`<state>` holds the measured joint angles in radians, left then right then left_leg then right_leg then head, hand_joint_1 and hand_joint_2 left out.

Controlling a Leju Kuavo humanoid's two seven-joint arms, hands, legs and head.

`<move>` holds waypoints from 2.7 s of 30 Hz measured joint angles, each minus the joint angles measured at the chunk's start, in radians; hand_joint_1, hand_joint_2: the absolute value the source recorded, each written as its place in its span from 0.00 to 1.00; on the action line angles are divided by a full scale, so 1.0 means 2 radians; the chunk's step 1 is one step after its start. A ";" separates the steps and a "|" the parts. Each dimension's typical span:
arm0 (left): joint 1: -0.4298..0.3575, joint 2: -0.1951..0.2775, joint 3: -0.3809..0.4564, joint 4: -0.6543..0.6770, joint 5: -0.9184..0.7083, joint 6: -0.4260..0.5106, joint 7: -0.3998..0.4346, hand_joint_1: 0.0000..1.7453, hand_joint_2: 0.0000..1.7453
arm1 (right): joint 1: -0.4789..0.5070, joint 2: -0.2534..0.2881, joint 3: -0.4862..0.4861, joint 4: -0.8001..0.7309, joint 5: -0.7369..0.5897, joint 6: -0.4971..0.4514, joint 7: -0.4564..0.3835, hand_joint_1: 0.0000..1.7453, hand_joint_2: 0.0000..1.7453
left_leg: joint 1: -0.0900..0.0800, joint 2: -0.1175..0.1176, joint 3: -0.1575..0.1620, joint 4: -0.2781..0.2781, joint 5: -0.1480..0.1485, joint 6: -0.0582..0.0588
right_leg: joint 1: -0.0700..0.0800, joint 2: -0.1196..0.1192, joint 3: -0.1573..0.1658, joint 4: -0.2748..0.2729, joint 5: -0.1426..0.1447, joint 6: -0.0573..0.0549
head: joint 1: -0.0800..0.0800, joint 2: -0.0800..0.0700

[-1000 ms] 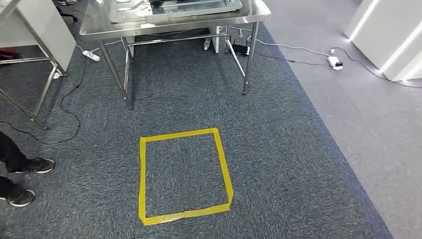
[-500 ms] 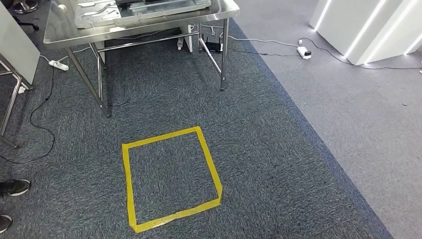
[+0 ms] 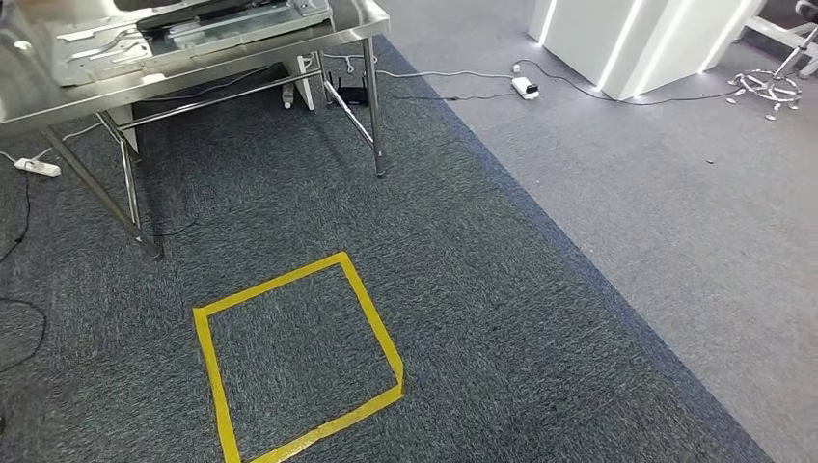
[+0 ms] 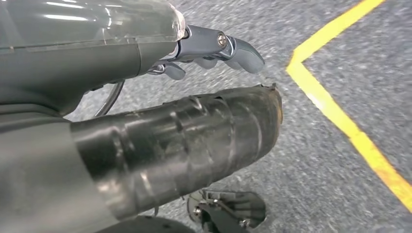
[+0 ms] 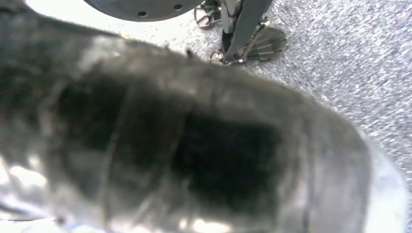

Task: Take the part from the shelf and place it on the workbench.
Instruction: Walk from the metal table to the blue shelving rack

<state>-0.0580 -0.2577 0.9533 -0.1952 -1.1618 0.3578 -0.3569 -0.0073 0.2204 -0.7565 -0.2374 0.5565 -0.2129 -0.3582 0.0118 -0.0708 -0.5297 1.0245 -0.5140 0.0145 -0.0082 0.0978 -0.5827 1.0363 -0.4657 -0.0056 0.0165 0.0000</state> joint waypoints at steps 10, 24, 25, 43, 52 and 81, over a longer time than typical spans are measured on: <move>0.001 -0.001 0.003 0.000 0.000 0.000 0.000 0.00 0.00 | 0.001 0.000 0.000 0.001 0.005 0.001 0.004 0.00 0.00 | -0.001 0.060 0.001 -0.011 0.008 0.019 | -0.003 -0.047 -0.062 0.128 -0.058 0.022 | 0.001 0.000; 0.000 -0.001 0.003 0.000 0.000 0.001 0.002 0.00 0.00 | 0.000 0.000 0.000 0.001 0.011 0.002 0.006 0.00 0.00 | 0.000 0.041 -0.052 0.124 -0.066 -0.008 | 0.000 -0.036 0.011 -0.016 0.002 -0.010 | -0.001 0.000; 0.001 -0.001 0.003 0.000 0.000 0.001 0.002 0.00 0.00 | 0.000 0.000 0.000 0.001 0.011 0.002 0.006 0.00 0.00 | 0.000 0.040 -0.057 0.129 -0.060 -0.008 | 0.001 -0.029 0.011 -0.015 0.002 -0.010 | -0.001 0.000; 0.000 -0.001 0.005 0.000 0.000 0.003 0.001 0.00 0.00 | 0.000 0.000 0.000 0.003 0.020 0.006 0.009 0.00 0.00 | -0.001 0.074 0.000 -0.013 0.014 0.017 | -0.005 -0.063 -0.021 0.054 -0.023 0.018 | 0.001 0.000; -0.002 -0.001 0.005 0.000 0.000 0.003 0.001 0.00 0.00 | -0.002 0.001 0.000 0.004 0.025 0.008 0.009 0.00 0.00 | 0.000 0.051 -0.017 0.048 -0.035 -0.008 | -0.002 -0.052 0.011 -0.015 0.001 -0.007 | 0.000 0.000; -0.005 0.000 0.007 0.000 0.000 0.001 -0.003 0.00 0.00 | -0.005 -0.001 -0.001 0.006 0.032 0.009 0.008 0.00 0.00 | 0.002 0.070 0.010 0.007 -0.015 -0.010 | -0.005 -0.058 0.000 -0.004 0.001 -0.001 | 0.001 0.000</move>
<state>-0.0685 -0.2575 0.9667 -0.1953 -1.1617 0.3601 -0.3628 -0.0165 0.2176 -0.7576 -0.2263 0.6197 -0.1942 -0.3413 0.0152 0.0686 -0.5103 1.0375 -0.5443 -0.0050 -0.0182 -0.0177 -0.5827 1.0288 -0.4647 -0.0073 0.0189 0.0000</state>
